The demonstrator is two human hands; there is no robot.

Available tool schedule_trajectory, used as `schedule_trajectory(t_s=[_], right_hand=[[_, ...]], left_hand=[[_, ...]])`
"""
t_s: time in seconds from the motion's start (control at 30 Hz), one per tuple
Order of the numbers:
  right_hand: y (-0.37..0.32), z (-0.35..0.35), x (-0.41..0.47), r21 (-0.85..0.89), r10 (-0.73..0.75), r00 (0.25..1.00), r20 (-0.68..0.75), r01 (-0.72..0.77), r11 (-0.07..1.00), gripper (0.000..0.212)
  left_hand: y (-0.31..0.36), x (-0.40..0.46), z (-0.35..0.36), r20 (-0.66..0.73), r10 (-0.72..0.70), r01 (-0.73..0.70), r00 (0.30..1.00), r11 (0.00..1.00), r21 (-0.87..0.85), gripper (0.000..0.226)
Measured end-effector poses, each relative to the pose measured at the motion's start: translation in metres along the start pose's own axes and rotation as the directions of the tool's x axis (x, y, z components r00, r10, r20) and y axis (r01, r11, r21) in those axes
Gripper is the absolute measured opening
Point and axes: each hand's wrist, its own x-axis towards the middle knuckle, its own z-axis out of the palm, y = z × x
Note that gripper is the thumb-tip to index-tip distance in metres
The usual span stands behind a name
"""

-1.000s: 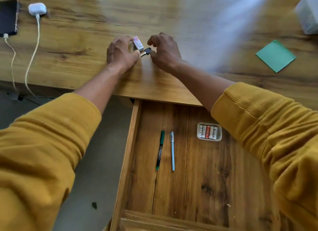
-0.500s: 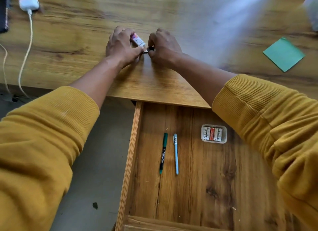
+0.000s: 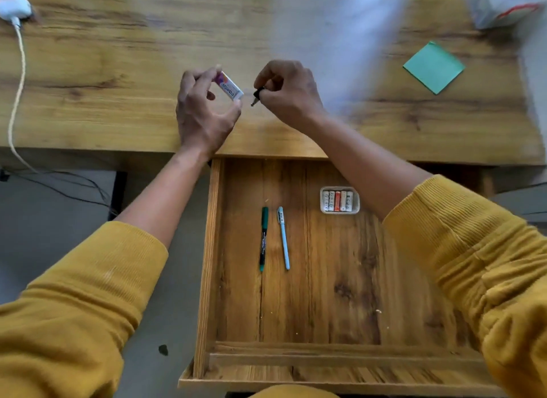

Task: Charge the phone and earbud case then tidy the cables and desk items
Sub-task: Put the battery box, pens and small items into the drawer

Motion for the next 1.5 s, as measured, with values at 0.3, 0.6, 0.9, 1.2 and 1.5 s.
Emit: schedule_trajectory(t_s=[0.3, 0.6, 0.9, 1.2, 1.5], right_hand=[[0.041, -0.053, -0.119, 0.114, 0.117, 0.992, -0.053, -0.111, 0.987, 0.017], [0.112, -0.041, -0.23, 0.102, 0.283, 0.959, -0.006, -0.281, 0.954, 0.011], [0.155, 0.0, -0.292, -0.017, 0.523, 0.823, 0.222, -0.534, 0.846, 0.013], [0.17, 0.013, -0.313, -0.089, 0.505, 0.821, 0.266, -0.501, 0.861, 0.017], [0.167, 0.004, -0.316, -0.228, 0.378, 0.881, 0.285, -0.321, 0.919, 0.012]], left_hand=[[0.074, -0.109, 0.02, 0.23, 0.145, -0.107, 0.962, 0.98, -0.168, 0.059], [0.073, -0.226, 0.04, 0.53, 0.139, -0.154, 0.836, 0.988, -0.017, 0.058], [0.066, -0.288, 0.063, 0.722, 0.104, -0.367, 0.684, 0.904, 0.218, 0.055], [0.062, -0.306, 0.061, 0.734, 0.076, -0.424, 0.675, 0.854, 0.302, 0.053], [0.069, -0.304, 0.062, 0.714, 0.035, -0.348, 0.699, 0.889, 0.298, 0.07]])
